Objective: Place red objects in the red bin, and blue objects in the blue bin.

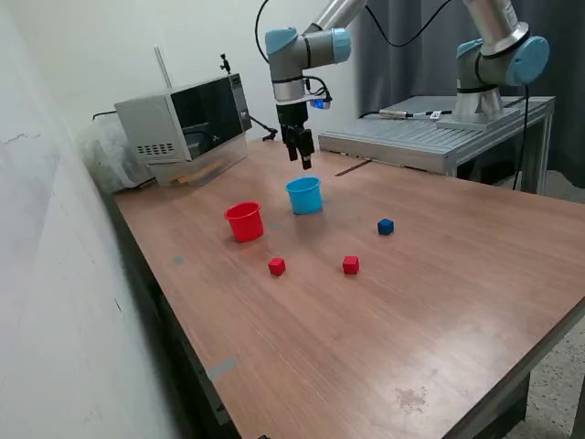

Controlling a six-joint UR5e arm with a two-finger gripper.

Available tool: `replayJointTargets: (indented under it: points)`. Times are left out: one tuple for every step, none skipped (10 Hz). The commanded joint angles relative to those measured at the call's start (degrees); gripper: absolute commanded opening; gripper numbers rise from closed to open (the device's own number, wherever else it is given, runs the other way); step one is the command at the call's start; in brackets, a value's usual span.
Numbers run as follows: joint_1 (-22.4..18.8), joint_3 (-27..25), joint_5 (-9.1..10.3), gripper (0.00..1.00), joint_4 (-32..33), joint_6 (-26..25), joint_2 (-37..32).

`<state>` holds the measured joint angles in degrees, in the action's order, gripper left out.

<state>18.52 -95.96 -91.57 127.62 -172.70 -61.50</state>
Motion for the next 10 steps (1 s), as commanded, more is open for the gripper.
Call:
replayJointTargets:
  points:
    - [-0.3,-0.5,-0.45,1.00,-0.9,0.0,-1.2]
    - [-1.3,-0.6,-0.20,1.00,-4.4,-0.6,-3.0]
    - [-5.4,-0.5,-0.37,1.00,-8.1,-0.9,-4.9]
    - [-7.7,-0.8,-0.46,1.00,-9.5,-2.4,-7.2]
    - [-10.2,-1.6,-0.46,1.00,-11.7,-6.8,-8.8]
    - [-12.7,-2.7,-0.28,1.00,-13.6,-13.9,-9.5]
    - [-14.9,-3.5,0.07,1.00,-14.0,-17.3,-9.7]
    - [-17.4,-3.5,0.33,1.00,-13.9,-17.7,-9.8]
    - [-20.3,-3.5,1.55,1.00,-13.6,-17.7,-9.9]
    - [-22.9,-3.4,3.57,1.00,-13.4,-17.5,-9.9]
